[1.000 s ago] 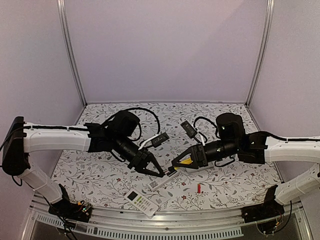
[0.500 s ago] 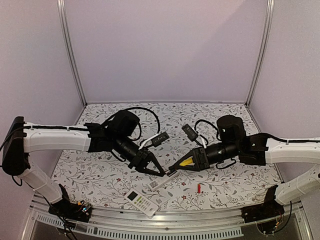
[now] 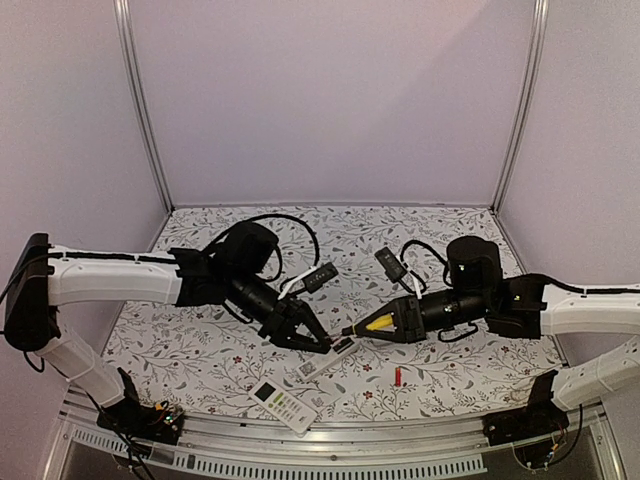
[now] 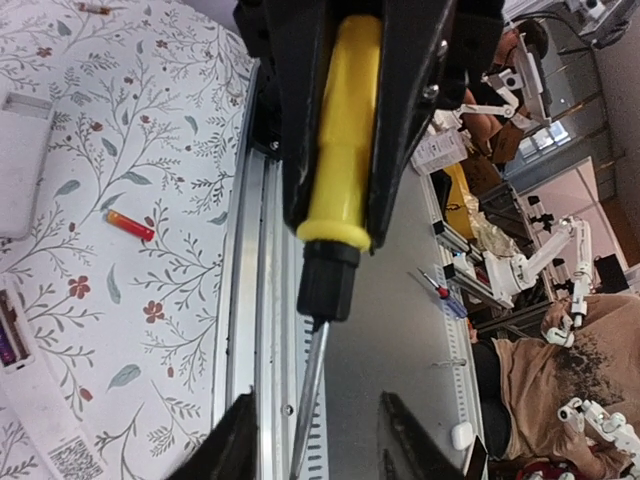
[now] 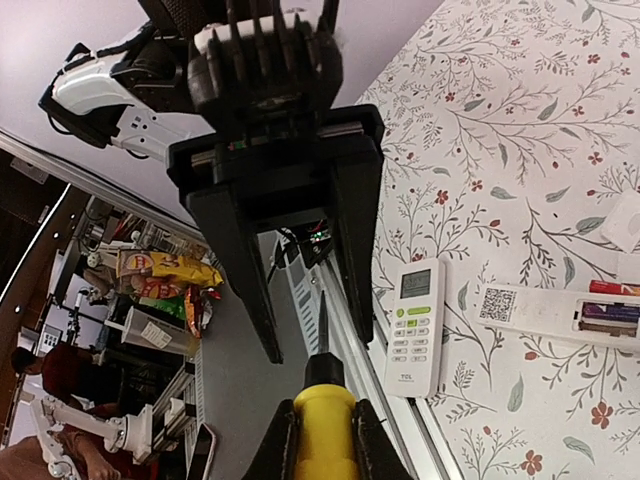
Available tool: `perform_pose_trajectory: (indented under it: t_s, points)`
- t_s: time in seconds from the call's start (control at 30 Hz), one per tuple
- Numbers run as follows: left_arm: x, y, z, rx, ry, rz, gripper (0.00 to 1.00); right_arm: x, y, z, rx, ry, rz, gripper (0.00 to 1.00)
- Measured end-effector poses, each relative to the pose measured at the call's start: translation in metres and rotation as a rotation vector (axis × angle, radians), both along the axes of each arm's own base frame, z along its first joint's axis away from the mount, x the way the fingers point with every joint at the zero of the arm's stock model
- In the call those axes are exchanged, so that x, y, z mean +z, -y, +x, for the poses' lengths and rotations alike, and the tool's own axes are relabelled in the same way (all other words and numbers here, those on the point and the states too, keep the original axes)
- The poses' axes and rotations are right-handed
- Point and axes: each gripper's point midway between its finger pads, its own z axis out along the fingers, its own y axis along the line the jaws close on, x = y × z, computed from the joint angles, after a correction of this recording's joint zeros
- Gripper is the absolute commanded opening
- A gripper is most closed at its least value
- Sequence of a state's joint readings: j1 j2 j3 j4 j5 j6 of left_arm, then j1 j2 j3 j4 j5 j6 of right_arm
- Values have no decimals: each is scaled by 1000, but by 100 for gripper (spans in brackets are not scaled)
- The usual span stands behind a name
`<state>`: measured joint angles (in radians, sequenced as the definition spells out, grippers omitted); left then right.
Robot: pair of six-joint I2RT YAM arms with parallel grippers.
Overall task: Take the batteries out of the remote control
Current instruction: Pass from the left arm to the right, then hold the remote control without the battery cover at the center of the board.
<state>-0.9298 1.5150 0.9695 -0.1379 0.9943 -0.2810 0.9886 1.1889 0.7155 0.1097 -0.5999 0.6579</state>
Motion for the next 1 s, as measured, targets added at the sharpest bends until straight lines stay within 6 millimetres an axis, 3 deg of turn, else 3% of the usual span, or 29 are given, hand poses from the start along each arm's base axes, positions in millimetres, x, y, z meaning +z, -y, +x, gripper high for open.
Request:
perform_pose_trajectory:
  t_s: [0.07,0.33,0.67,1.0]
  points:
    - [-10,-1,5,39,14,32,69,-4,4,6,-51,5,-9,0]
    - [-80,-30,41,387,149,288,76,-44,42,47,-438,-70,-144,0]
    - [-132,-33,42,543,331,497,82,-114,57,57,-702,-253,-363,0]
    - [-164,-38,48,559,410,611,81,-123,45,63,-744,-300,-391,0]
